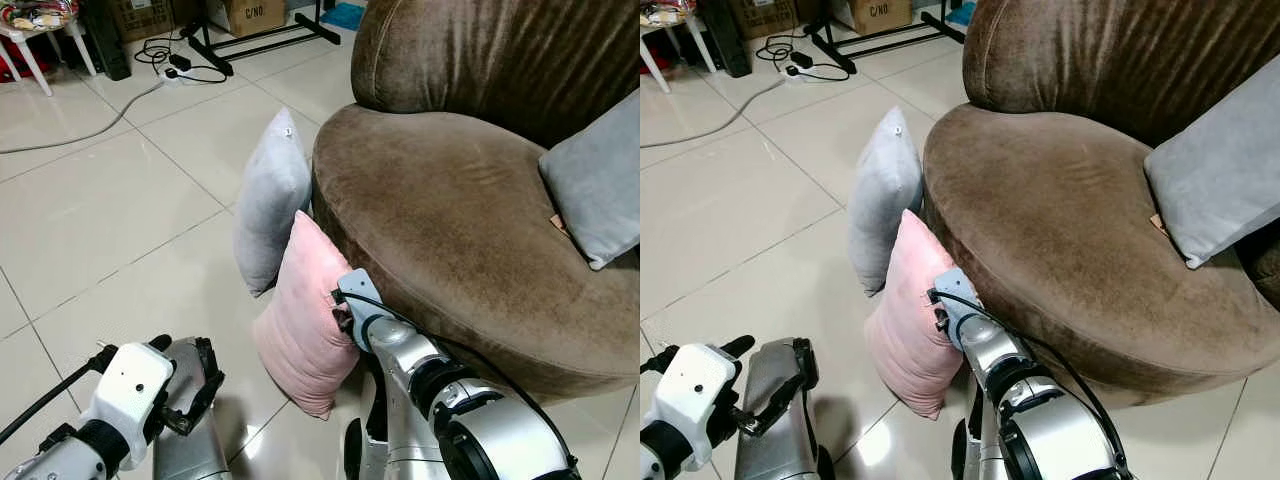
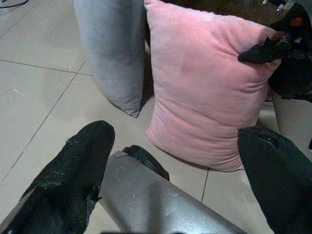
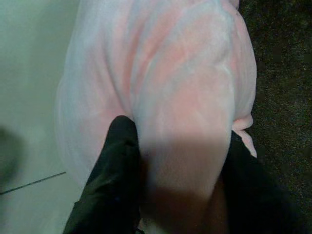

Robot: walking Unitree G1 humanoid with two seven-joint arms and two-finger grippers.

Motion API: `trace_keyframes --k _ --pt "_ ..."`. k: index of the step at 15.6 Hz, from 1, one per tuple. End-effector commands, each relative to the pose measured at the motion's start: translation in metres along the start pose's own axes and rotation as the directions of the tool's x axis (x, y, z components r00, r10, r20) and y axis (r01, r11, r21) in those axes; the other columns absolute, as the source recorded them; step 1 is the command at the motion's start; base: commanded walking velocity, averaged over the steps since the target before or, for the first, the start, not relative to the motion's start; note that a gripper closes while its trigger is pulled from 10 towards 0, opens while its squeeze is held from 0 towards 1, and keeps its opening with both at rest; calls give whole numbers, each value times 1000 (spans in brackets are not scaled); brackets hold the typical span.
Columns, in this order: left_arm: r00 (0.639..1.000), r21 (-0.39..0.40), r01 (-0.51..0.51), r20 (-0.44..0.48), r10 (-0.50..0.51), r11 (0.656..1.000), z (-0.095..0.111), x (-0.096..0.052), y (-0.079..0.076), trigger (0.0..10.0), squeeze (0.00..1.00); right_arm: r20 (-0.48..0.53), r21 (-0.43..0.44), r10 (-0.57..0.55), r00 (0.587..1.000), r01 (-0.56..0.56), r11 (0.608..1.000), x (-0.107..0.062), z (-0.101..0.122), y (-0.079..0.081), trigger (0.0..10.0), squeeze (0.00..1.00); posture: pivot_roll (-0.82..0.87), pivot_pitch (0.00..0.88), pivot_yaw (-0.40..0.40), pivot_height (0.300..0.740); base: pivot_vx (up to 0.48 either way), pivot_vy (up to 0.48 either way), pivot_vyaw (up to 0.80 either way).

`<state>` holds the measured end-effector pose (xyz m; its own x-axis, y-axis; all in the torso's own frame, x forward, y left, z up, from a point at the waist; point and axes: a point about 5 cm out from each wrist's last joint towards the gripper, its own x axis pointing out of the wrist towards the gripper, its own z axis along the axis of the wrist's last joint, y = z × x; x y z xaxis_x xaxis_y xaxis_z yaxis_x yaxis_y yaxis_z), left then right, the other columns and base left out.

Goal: Move the pillow to the sofa from floor

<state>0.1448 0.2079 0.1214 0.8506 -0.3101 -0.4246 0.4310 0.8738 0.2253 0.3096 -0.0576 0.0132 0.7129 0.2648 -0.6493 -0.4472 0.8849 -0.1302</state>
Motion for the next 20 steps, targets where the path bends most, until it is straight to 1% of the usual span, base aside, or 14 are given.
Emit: trace_keyframes --k 1,8,12,14,16,17,18,19,20 --pt "1000 2 28 2 -28 1000 2 0 -3 10000 0 -44 9 16 999 -15 1000 0 -10 3 0 0 59 117 -65 410 0 0 0" --pt "998 -7 58 9 -58 998 2 4 -6 10000 0 -37 0 28 999 -28 1000 0 -9 5 0 0 61 90 -72 410 0 0 0" --pt "998 -19 69 2 -69 997 -2 9 -8 10000 0 -50 -18 109 993 -110 994 0 -8 17 0 0 65 52 -79 410 0 0 0" --pt "996 -34 84 -2 -84 996 -5 12 -9 10000 0 -38 -3 155 987 -155 988 0 -6 23 0 0 66 24 -77 410 0 0 0" --pt "993 -77 121 -2 -122 990 -6 15 -11 10000 0 -7 32 199 980 -198 980 0 1 26 0 0 58 0 -68 410 0 0 0" --pt "989 -81 149 17 -148 986 -4 17 -12 10000 0 11 57 234 972 -234 970 0 5 29 0 0 52 0 -62 410 0 0 0" --pt "988 -95 148 48 -144 984 -1 19 -11 10000 0 61 120 291 955 -297 947 -1 14 31 0 0 43 0 -54 410 0 0 0" --pt "990 -105 134 63 -128 985 2 24 -10 10000 0 126 241 317 940 -339 909 -2 24 29 0 0 38 0 -45 410 0 0 0" --pt "991 -109 122 69 -115 987 4 29 -9 10000 0 212 389 310 927 -371 843 -4 36 20 0 0 34 0 -38 410 0 0 0"
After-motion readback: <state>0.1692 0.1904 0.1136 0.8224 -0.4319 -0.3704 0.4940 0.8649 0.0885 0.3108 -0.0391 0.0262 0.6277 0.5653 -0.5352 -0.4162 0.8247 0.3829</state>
